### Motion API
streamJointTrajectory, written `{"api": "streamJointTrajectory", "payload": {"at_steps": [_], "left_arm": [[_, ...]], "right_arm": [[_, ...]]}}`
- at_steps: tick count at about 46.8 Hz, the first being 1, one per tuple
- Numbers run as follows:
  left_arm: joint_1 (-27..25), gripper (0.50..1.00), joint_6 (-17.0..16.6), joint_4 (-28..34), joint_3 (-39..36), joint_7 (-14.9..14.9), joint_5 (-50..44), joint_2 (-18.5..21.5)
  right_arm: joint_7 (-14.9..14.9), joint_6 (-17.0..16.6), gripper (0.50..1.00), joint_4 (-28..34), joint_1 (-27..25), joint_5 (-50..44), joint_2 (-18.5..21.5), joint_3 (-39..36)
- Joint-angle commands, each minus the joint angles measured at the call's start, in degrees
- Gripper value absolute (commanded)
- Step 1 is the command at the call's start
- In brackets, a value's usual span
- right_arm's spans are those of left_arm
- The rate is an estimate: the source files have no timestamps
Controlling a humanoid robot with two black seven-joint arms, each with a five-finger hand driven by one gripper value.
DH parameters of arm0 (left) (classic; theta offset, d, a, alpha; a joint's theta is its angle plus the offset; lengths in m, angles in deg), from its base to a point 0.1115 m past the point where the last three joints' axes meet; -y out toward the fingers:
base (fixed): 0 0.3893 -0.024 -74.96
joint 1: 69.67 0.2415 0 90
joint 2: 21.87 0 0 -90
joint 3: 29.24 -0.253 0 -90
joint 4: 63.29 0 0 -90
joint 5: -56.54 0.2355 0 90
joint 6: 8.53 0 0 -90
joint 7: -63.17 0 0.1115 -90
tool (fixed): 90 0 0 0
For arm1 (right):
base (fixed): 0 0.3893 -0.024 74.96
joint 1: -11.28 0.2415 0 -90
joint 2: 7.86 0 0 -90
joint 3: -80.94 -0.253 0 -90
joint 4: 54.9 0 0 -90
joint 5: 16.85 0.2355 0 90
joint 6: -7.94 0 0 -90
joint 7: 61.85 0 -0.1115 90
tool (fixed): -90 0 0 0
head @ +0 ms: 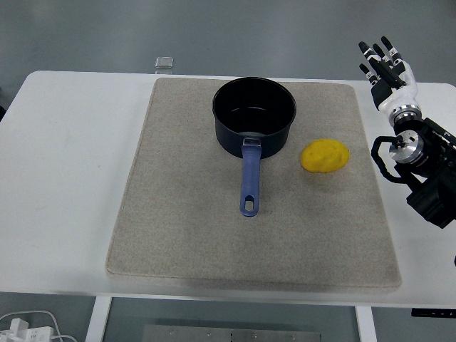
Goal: Put the potato in the blue pot
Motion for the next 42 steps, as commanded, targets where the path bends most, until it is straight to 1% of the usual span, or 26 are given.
{"api": "streamJointTrajectory", "payload": {"at_steps": [1,28,42], "left_arm": [[0.0,0.999,0.0,0.0,0.0,0.0,0.0,0.0],[0.0,0.999,0.0,0.0,0.0,0.0,0.0,0.0],[-0.09,0.999,0.0,0.0,0.0,0.0,0.0,0.0]], "right_arm": [[0.09,-0.06,0.924,0.01,0.01,0.0,0.18,0.0],[0.44,-0.15,0.926,-0.17,-0.17,0.09,0.7,0.0],[0.44,-0.94,0.926,-0.52,-0.34,0.0,0.7,0.17]]}}
